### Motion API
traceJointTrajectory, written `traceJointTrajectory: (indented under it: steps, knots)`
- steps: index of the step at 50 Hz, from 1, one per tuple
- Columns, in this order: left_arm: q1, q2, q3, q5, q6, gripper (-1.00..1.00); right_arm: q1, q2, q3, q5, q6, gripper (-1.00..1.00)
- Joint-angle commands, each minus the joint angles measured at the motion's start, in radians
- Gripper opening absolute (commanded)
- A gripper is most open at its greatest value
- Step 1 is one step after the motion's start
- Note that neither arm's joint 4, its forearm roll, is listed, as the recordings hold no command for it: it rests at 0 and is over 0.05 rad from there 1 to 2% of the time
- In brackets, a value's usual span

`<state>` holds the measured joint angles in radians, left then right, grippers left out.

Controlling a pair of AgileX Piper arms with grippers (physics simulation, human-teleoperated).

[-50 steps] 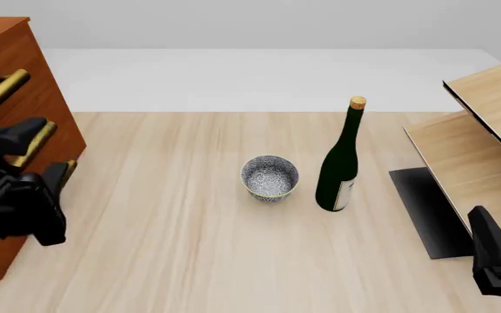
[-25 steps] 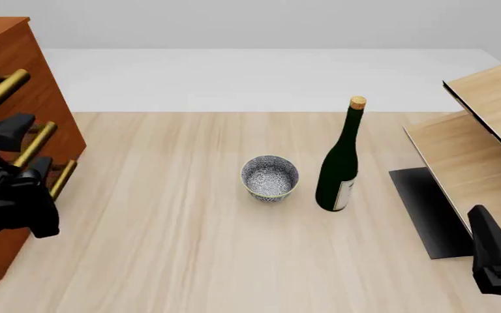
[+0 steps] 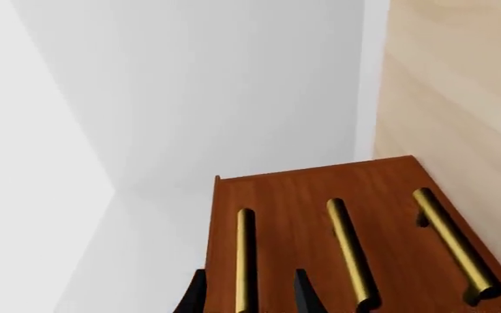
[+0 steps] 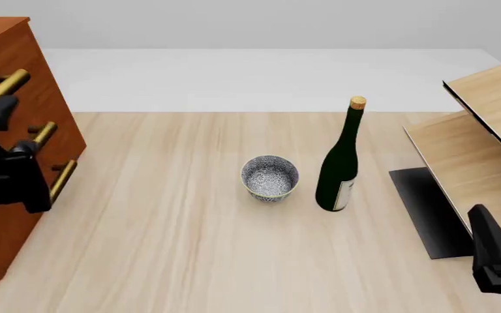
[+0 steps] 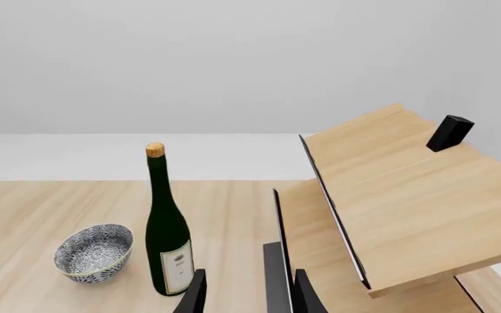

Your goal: Close the bottom drawer of the cabinet and open the top drawer.

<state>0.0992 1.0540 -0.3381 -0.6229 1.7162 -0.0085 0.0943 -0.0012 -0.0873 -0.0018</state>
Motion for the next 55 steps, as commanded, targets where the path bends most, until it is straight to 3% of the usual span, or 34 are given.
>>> traceJointTrajectory:
  steps: [1, 34, 55]
  knots:
    - [0.042, 0.025, -0.050, 0.012, -0.005, 1.00, -0.002, 0.011, 0.000, -0.011, -0.002, 1.00]
    - [0.139, 0.012, -0.142, 0.119, -0.097, 1.00, -0.001, 0.002, 0.000, -0.003, -0.009, 1.00]
    - [0.151, 0.019, -0.192, 0.183, -0.163, 1.00, -0.003, -0.013, 0.000, 0.010, -0.014, 1.00]
